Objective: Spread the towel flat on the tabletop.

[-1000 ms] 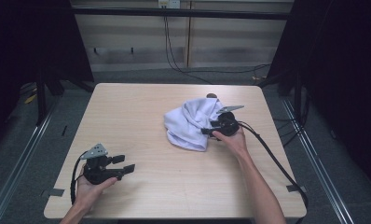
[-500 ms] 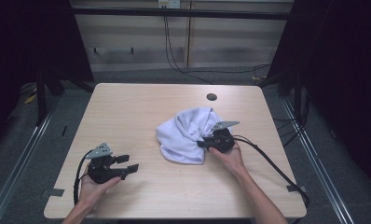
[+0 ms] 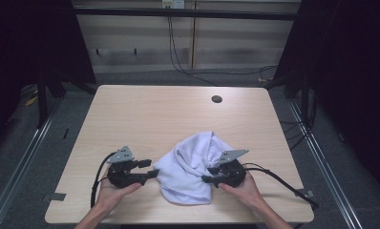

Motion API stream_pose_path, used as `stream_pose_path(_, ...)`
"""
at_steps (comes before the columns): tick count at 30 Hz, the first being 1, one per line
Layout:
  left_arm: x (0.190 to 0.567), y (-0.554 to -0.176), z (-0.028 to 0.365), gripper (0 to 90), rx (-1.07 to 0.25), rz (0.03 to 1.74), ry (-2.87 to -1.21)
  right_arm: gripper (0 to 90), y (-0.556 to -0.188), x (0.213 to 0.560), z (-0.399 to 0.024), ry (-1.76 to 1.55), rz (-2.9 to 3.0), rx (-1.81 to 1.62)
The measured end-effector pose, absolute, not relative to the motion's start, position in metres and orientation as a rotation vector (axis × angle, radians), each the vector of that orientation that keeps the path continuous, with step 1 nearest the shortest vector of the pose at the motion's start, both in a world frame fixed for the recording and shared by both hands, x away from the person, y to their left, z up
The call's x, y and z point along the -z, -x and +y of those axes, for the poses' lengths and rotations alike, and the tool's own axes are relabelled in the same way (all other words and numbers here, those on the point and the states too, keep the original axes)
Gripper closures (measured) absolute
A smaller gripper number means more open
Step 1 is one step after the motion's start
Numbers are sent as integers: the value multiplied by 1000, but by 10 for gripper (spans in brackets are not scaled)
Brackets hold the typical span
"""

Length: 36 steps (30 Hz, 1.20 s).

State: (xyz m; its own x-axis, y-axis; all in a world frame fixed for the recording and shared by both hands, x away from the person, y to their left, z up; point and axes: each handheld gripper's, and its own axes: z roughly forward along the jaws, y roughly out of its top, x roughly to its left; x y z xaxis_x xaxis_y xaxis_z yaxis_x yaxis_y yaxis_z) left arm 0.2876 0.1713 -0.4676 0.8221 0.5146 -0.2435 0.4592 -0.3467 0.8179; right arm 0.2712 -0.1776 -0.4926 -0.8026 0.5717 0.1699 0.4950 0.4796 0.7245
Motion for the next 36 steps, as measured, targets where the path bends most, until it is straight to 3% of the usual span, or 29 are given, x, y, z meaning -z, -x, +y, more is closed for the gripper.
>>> stream_pose_path(2, 475, -292, 157, 438, -61, 715, -2042, 469, -267, 489, -183, -942, 2605, -1234)
stream_pose_path(4, 484, -295, 146, 553, -47, 705, -2103, 453, -262, 485, -194, -968, 2556, -1277)
stream_pose_path(5, 488, -296, 143, 682, -35, 703, -2135, 447, -254, 478, -209, -984, 2500, -1296)
stream_pose_path(9, 495, -293, 142, 779, 15, 678, -2206, 471, -236, 473, -245, -1094, 2390, -1248)
stream_pose_path(15, 494, -272, 149, 785, -11, 629, -2282, 472, -212, 479, -275, -1223, 2325, -1198)
stream_pose_path(18, 493, -265, 156, 764, 63, 664, -2263, 473, -199, 476, -280, -1252, 2295, -1230)
stream_pose_path(21, 489, -264, 163, 666, 95, 653, -2242, 483, -195, 474, -271, -1221, 2312, -1237)
stream_pose_path(23, 477, -278, 167, 475, 41, 670, -2177, 485, -208, 470, -258, -1175, 2316, -1259)
stream_pose_path(28, 454, -314, 171, 456, -53, 724, -2039, 512, -242, 463, -241, -1128, 2306, -1272)
stream_pose_path(31, 448, -338, 161, 468, -42, 766, -1950, 518, -277, 459, -228, -1132, 2295, -1233)
stream_pose_path(36, 462, -358, 134, 401, -13, 795, -1970, 472, -314, 472, -207, -1118, 2353, -1211)
